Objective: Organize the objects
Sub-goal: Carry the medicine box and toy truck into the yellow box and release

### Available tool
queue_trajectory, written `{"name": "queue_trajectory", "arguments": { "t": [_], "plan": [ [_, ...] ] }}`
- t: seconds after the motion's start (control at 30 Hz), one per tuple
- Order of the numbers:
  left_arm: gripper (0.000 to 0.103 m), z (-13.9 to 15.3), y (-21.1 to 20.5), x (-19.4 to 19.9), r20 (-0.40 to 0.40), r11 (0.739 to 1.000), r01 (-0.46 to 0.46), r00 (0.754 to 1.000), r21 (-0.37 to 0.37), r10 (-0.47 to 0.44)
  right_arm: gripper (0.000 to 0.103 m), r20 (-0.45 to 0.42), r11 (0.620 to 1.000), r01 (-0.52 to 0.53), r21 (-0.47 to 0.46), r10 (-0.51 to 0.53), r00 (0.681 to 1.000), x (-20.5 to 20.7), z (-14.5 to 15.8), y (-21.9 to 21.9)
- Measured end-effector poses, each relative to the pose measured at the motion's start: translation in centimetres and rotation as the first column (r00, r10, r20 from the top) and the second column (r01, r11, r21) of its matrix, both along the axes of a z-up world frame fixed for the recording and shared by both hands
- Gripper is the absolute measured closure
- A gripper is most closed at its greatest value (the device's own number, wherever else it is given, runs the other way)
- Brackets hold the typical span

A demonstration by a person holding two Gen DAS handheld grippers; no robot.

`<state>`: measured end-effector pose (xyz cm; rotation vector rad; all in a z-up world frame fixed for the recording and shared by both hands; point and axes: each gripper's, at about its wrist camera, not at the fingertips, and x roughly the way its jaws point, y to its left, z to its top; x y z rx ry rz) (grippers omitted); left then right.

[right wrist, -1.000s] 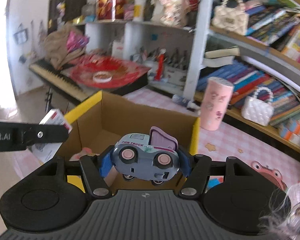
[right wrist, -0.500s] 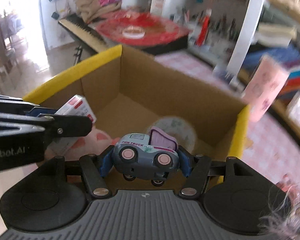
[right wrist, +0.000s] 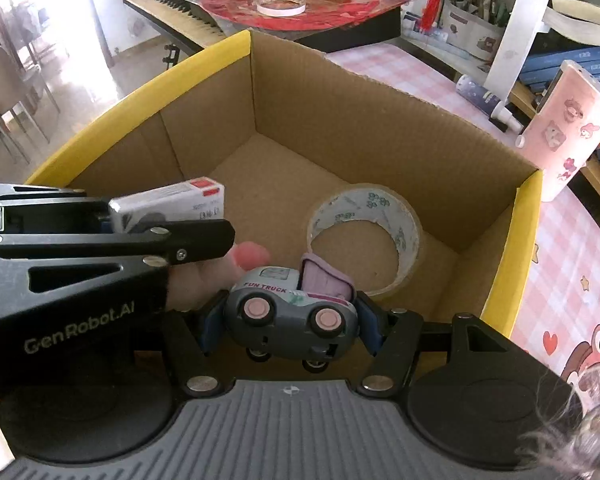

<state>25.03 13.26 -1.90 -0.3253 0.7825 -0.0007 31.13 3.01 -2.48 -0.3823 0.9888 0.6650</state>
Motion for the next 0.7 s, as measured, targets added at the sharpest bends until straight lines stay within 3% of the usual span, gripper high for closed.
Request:
{"name": "queue_trajectory", "arguments": {
  "t": [0.07,0.13,0.23,0.4,0.47,0.7],
  "plan": [
    [0.084,0.2,-0.1,-0.3,0.018,1.000,-0.003,1.000,0.010,0.003,0.040,0.016,1.000,0.002,-0.003,-0.002,1.000,-0.1,0.1,-0.1],
    [0.069,0.6,-0.2,-0.7,0.037,1.000,-0.005,0.999,0.019,0.005,0.040,0.028,1.000,0.008,0.004,-0.008,1.000,-0.2,0.3,-0.2],
    [0.058,1.2,-0.3,-1.7,0.068,0.999,-0.019,0.998,0.026,0.017,0.040,0.067,1.000,0.024,0.015,-0.025,0.997,-0.9,0.5,-0.4],
    [0.044,2.7,-0.1,-3.9,0.145,0.999,-0.042,0.989,0.019,0.038,0.033,0.123,0.990,0.086,0.114,-0.100,0.987,-2.7,1.4,-1.8],
    [0.039,3.5,0.2,-4.9,0.180,0.998,-0.053,0.983,0.021,0.049,0.023,0.161,0.984,0.116,0.132,-0.136,0.978,-3.8,2.0,-2.3],
    [0.028,5.6,0.9,-8.5,0.268,0.995,-0.101,0.959,0.022,0.092,0.023,0.314,0.964,0.147,0.222,-0.214,0.925,-8.5,4.4,-3.9]
  ]
}}
